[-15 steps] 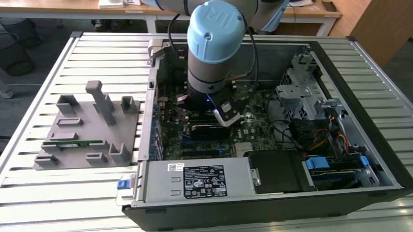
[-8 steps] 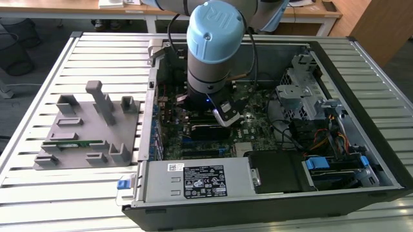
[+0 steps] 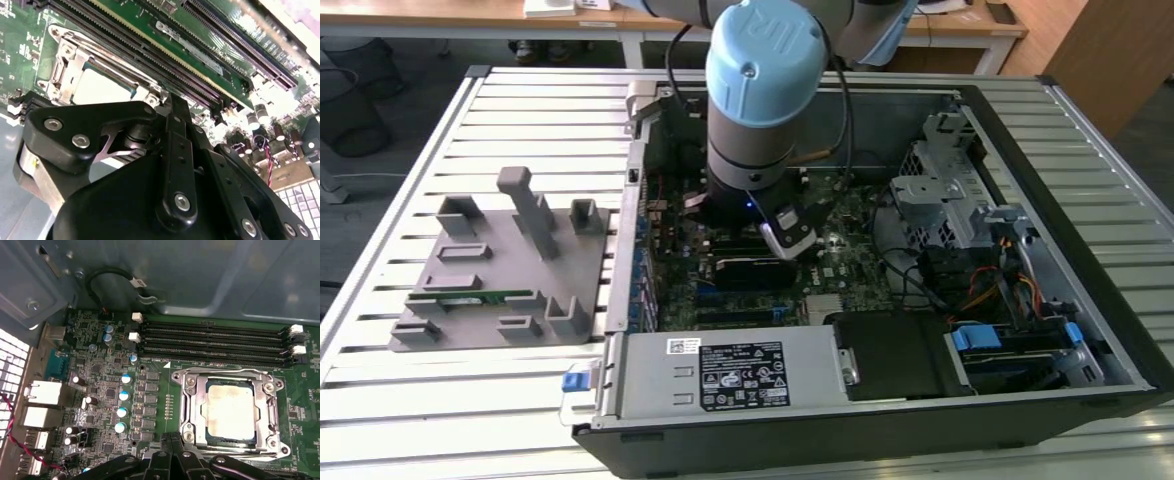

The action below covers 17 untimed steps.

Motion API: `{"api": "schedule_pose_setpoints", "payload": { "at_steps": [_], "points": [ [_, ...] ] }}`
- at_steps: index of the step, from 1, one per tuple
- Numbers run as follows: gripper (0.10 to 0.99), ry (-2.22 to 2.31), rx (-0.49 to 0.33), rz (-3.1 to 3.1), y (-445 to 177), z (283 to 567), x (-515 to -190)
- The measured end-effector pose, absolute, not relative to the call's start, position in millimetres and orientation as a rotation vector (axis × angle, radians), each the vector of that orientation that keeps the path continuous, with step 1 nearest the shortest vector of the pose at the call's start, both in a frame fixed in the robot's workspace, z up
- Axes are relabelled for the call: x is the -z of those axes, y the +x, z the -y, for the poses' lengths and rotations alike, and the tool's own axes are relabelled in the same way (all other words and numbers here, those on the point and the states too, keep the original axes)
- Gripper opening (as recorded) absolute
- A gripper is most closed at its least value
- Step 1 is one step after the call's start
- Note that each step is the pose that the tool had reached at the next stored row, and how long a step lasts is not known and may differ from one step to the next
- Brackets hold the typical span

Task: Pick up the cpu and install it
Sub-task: 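Install the second cpu locking lever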

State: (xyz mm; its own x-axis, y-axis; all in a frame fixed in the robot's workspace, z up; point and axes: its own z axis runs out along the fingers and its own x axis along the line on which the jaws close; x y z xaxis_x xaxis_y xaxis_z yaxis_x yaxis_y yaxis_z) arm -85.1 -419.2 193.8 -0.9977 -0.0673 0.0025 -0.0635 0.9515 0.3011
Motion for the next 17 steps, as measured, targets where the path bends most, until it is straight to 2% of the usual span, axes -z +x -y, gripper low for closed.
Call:
{"api": "schedule_pose_setpoints", "payload": {
  "at_steps": [17],
  "points": [
    [0.106,0.105,0.507,3.086,-85.1,419.2,-223.0]
  ]
}}
